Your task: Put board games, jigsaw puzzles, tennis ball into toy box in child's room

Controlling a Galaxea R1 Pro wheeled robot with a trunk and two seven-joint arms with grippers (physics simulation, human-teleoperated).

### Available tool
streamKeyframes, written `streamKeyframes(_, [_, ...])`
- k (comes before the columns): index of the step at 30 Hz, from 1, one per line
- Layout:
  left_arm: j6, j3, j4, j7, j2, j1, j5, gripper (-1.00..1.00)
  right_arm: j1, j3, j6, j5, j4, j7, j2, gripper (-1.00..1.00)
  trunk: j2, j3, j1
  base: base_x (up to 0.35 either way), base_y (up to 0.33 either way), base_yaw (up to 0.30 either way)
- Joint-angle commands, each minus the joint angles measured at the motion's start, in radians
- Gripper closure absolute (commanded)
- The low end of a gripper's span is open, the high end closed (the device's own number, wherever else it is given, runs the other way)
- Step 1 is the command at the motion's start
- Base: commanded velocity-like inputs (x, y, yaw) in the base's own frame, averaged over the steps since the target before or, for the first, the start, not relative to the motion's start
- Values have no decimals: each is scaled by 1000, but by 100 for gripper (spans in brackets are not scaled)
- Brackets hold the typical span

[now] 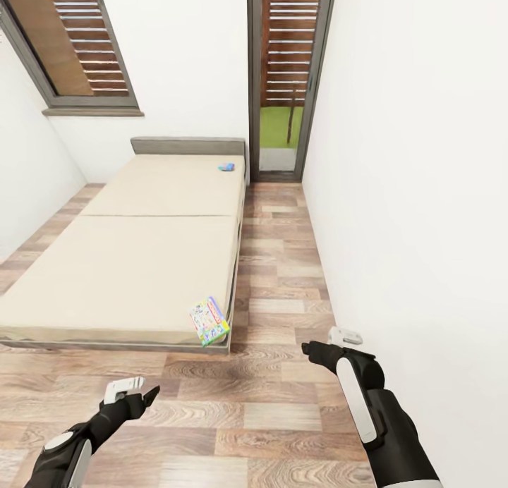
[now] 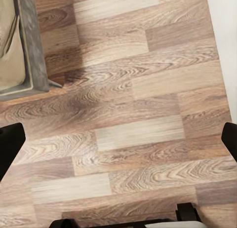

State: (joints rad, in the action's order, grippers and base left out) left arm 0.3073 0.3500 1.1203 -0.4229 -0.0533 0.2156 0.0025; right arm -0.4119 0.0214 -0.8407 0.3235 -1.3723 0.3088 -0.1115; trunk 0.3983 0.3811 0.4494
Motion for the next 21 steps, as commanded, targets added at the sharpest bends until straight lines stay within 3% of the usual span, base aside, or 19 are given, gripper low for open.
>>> streamKeyframes(1, [32, 3, 5, -6, 0, 2, 1, -100, -1, 2, -2, 11, 0, 10, 0, -100, 2, 0, 1, 0, 0, 0])
streamKeyframes(7, [68, 2, 11, -6, 0, 3, 0, -100, -1, 3, -3, 10, 1, 9, 0, -100, 2, -10, 1, 0, 0, 0])
streamKeyframes(21, [73, 2, 15, -7, 3, 4, 2, -100, -1, 5, -1, 11, 2, 10, 0, -100, 2, -33, 1, 0, 0, 0])
